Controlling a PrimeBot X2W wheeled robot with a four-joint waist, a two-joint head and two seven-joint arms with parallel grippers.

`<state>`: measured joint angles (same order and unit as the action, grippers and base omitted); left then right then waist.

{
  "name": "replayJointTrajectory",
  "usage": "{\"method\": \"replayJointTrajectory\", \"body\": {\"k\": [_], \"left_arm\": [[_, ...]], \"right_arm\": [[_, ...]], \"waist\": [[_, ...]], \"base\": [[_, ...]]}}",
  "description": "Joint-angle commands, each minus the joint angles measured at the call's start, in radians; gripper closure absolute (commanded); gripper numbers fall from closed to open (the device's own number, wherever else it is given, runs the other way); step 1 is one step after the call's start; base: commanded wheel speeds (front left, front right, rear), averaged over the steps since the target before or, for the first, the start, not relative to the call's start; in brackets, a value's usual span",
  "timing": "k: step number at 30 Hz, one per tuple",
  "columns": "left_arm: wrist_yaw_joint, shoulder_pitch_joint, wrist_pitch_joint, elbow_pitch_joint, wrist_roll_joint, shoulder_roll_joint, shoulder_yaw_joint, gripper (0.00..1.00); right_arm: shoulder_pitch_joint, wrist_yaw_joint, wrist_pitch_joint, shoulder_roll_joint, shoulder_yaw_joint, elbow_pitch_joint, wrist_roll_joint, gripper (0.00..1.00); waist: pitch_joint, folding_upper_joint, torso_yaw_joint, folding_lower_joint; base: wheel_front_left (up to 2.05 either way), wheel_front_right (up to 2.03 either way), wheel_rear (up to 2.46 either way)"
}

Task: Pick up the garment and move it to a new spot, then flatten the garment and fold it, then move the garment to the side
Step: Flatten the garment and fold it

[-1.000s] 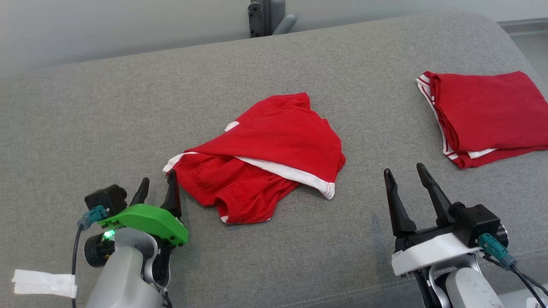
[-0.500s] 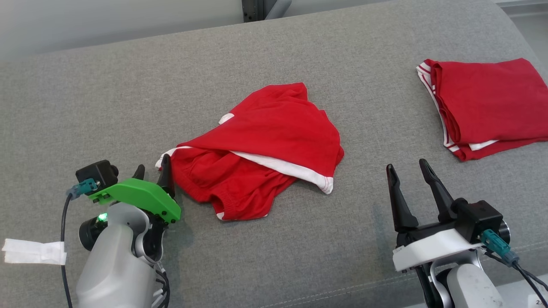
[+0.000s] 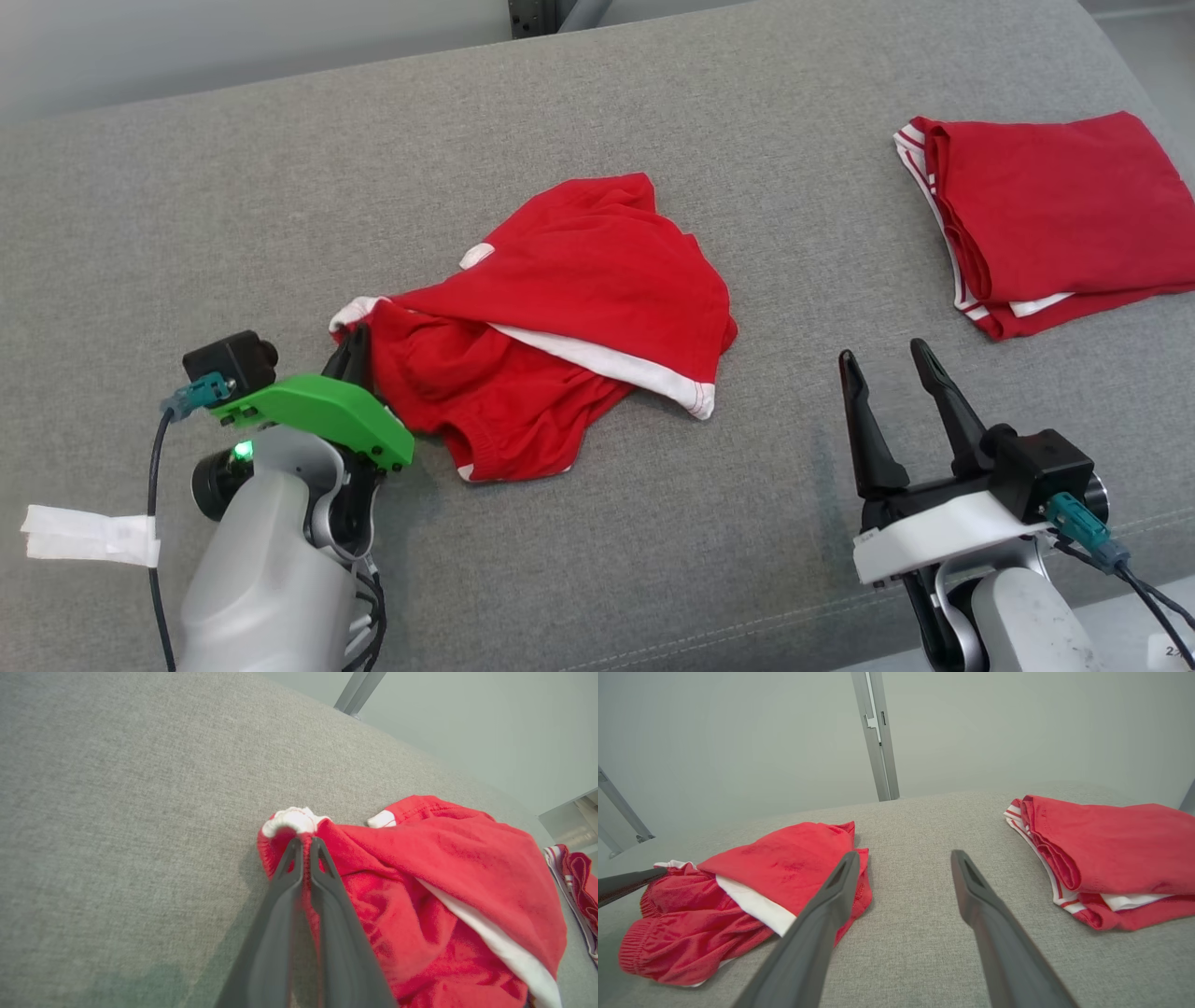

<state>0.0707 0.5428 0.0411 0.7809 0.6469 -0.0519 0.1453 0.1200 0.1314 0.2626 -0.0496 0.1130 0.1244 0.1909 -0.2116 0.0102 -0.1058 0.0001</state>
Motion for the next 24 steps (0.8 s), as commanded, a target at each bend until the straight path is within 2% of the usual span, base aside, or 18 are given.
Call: {"method": "replayJointTrajectory", "body": {"k": [1,9,14,17,19,24], "left_arm": [[0.011,0.029,0.039,-0.014,-0.014,-0.002,0.012,1.0],[0.034,0.084,0.145,-0.052,-0.075,-0.012,0.071,1.0],[0.056,0.108,0.185,-0.154,-0.121,-0.022,0.168,1.0],[0.06,0.021,0.165,-0.286,-0.07,-0.052,0.284,1.0],[0.059,-0.044,0.146,-0.356,-0.032,-0.094,0.335,1.0],[0.059,-0.236,0.123,-0.484,0.031,-0.167,0.366,1.0]], "right_arm": [[0.011,-0.002,0.003,-0.002,-0.007,0.004,0.005,0.0],[0.009,-0.002,0.003,-0.002,-0.012,0.005,0.007,0.0],[0.001,-0.002,0.003,-0.002,-0.015,0.01,0.008,0.0],[-0.01,-0.002,0.003,-0.002,-0.016,0.011,0.005,0.0],[-0.015,-0.002,0.003,-0.002,-0.018,0.009,0.005,0.0],[-0.035,-0.002,0.003,-0.002,-0.03,0.009,0.001,0.0]], "waist": [[0.0,-0.0102,-0.003,-0.0001],[0.017,-0.0102,0.005,-0.0001],[0.032,-0.0102,0.016,-0.0001],[0.045,-0.0102,0.021,-0.0001],[0.049,-0.0102,0.025,-0.0001],[0.06,-0.0102,0.043,-0.0001]], "base": [[0.0,0.0,0.0],[0.0,0.0,0.0],[0.0,0.0,0.0],[0.0,0.0,0.0],[0.0,0.0,0.0],[0.0,0.0,0.0]]}}
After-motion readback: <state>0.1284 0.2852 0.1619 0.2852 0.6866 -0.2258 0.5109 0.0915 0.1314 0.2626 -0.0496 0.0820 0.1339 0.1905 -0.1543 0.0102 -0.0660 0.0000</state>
